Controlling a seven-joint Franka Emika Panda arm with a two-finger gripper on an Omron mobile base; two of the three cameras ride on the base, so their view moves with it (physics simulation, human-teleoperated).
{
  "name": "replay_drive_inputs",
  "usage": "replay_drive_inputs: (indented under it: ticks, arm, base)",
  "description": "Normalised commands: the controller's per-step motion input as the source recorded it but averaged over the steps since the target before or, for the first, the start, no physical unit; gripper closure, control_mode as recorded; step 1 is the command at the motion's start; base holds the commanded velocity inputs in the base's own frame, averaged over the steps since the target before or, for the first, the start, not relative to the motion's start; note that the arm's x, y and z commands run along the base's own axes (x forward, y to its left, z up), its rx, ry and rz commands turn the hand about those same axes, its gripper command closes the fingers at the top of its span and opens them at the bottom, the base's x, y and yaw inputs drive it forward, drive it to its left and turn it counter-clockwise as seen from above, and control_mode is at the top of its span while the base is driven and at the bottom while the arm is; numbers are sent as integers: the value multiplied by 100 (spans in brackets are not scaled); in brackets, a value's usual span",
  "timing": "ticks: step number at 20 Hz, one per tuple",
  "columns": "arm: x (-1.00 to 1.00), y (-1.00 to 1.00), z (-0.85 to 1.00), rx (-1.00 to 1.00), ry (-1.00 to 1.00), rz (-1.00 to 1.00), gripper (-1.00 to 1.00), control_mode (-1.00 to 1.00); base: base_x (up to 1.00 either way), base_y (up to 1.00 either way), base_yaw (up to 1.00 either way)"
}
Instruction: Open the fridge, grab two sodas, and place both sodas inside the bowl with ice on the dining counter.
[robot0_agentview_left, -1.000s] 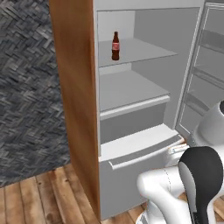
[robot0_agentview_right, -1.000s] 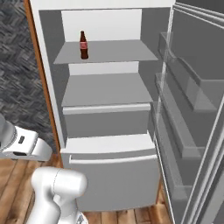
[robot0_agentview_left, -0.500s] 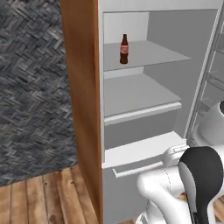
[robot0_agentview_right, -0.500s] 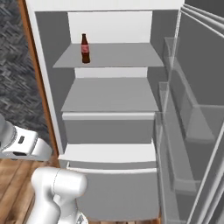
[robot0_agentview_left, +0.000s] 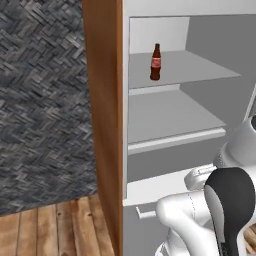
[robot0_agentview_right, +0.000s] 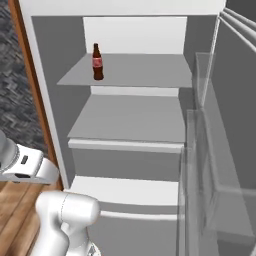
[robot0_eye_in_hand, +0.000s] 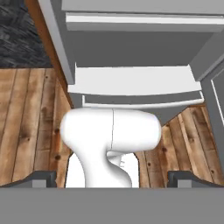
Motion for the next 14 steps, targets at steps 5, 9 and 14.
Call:
replay_drive_inputs:
  ticks: [5,9,14]
  arm:
    - [0,0,0,0,0,0,-100,100]
    - [0,0,0,0,0,0,-100,100]
    - [0,0,0,0,0,0,-100,100]
  base:
    - [49,-26,22]
    - [47,-25,22]
    - [41,-26,20]
